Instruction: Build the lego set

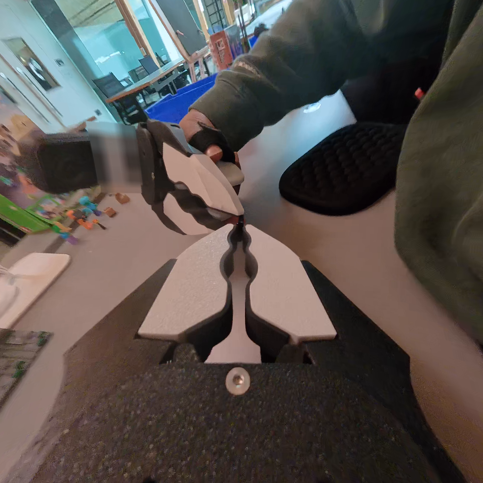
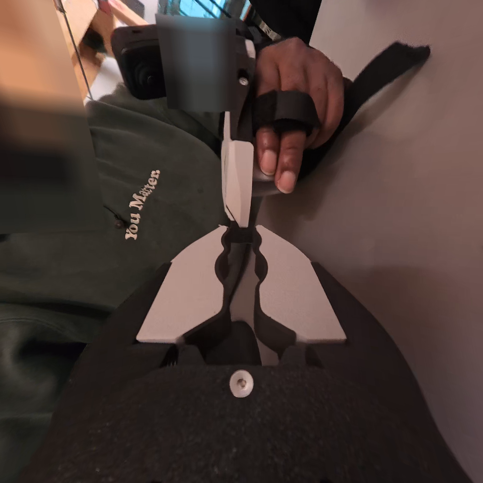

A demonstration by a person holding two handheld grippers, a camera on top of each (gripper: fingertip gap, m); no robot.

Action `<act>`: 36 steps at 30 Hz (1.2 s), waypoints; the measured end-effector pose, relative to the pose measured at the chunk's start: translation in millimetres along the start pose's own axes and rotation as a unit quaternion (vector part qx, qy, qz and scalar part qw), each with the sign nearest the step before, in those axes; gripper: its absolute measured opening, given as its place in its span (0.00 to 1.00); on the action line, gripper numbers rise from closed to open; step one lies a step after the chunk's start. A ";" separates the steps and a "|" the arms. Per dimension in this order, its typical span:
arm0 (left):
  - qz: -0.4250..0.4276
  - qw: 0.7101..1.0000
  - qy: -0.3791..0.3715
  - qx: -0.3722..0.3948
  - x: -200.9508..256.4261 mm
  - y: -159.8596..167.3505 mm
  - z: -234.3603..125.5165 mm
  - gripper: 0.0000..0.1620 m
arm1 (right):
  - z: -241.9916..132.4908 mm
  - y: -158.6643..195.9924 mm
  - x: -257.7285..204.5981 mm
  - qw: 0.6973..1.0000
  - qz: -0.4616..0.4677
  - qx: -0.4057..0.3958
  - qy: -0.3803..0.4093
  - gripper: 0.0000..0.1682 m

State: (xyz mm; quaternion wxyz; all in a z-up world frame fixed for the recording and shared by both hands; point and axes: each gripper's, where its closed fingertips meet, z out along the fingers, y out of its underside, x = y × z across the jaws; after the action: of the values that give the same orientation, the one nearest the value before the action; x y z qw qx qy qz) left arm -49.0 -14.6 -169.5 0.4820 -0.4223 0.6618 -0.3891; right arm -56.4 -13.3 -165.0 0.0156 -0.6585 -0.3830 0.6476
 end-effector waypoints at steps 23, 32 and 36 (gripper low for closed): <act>-0.146 0.986 0.068 0.044 -1.2 -10.7 -7.6 0.02 | 8.1 -4.8 -11.7 0.999 -0.016 0.033 -0.007 0.13; -0.124 0.990 0.059 0.041 -1.2 -9.4 -7.9 0.02 | 7.2 -4.3 -5.0 0.999 -0.039 0.005 0.025 0.09; -0.164 0.986 0.013 0.034 -26.4 -0.5 -13.6 0.15 | -20.2 -19.4 19.0 0.974 -0.148 -0.020 0.171 0.09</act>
State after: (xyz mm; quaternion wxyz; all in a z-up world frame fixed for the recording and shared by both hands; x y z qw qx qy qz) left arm -57.4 11.3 -157.7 0.4172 -0.5037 0.5762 -0.4901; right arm -50.8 20.0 -167.7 0.1634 -0.6958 -0.4809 0.5078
